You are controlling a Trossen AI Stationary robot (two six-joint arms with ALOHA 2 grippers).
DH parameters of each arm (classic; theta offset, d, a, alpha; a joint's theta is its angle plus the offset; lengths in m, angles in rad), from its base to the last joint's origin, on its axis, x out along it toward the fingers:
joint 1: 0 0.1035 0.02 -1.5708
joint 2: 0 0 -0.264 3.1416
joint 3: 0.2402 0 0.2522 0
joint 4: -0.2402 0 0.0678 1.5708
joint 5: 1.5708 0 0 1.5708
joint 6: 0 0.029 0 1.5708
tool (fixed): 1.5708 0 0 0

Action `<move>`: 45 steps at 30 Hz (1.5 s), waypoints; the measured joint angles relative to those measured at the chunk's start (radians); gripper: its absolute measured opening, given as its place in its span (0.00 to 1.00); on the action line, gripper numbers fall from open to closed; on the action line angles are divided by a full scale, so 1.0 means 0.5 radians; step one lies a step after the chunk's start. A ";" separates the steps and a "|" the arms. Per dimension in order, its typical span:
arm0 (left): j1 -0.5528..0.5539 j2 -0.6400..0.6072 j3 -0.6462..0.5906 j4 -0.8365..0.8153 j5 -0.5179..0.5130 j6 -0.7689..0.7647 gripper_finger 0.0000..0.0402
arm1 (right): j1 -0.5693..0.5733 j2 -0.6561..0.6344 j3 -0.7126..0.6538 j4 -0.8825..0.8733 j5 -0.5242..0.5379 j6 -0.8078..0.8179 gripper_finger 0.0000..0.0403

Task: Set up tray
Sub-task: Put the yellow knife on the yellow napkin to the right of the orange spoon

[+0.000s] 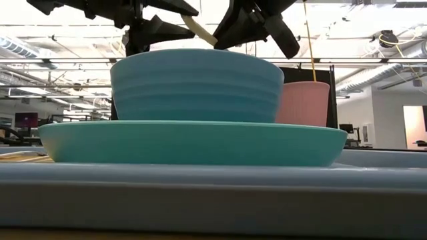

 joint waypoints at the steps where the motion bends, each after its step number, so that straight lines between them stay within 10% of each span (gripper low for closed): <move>1: 0.000 0.000 0.000 -0.013 -0.003 0.012 0.34 | 0.000 0.000 0.000 -0.007 -0.010 -0.001 0.09; 33: 0.012 0.002 -0.008 -0.191 -0.020 0.061 0.14 | 0.005 -0.004 -0.001 -0.095 -0.042 -0.004 0.09; 45: 0.047 -0.001 0.011 -0.033 0.003 0.075 0.40 | 0.006 0.004 0.007 -0.061 -0.146 0.045 0.09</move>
